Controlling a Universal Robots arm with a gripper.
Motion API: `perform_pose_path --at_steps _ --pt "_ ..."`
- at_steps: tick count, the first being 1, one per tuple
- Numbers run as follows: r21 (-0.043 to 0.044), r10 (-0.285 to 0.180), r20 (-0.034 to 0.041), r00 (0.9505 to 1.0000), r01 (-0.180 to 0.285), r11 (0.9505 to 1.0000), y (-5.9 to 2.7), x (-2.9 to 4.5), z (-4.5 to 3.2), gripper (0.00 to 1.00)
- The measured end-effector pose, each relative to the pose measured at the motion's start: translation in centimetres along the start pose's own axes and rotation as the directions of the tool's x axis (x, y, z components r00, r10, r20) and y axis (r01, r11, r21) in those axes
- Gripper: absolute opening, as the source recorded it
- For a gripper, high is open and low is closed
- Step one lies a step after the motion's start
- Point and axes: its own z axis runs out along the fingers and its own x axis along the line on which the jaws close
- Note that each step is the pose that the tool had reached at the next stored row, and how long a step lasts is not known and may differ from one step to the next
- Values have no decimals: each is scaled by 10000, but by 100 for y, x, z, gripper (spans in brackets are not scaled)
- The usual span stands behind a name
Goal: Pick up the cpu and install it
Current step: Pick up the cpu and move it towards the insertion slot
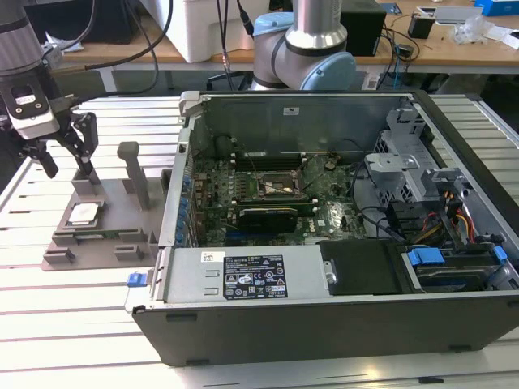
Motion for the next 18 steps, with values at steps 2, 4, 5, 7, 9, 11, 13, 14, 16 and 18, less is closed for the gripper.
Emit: perform_pose_path --at_steps 2,4,5,7,9,11,13,14,16,18 --pt "0 0 0 10000 0 10000 1 0 10 60" --pt "0 0 0 10000 0 10000 1 0 18 60" --pt "0 0 0 10000 0 10000 1 0 21 60" --pt "0 0 0 10000 0 10000 2 1 34 60" --pt "0 0 0 10000 0 10000 3 1 46 60" --pt "-1 -1 0 10000 1 10000 3 1 54 60" --pt "0 0 -1 10000 0 10000 4 1 63 60" --pt "0 0 -1 10000 0 10000 4 2 69 60" --pt "1 0 -1 10000 0 10000 4 2 77 60" --pt "0 0 0 10000 0 10000 5 2 90 60"
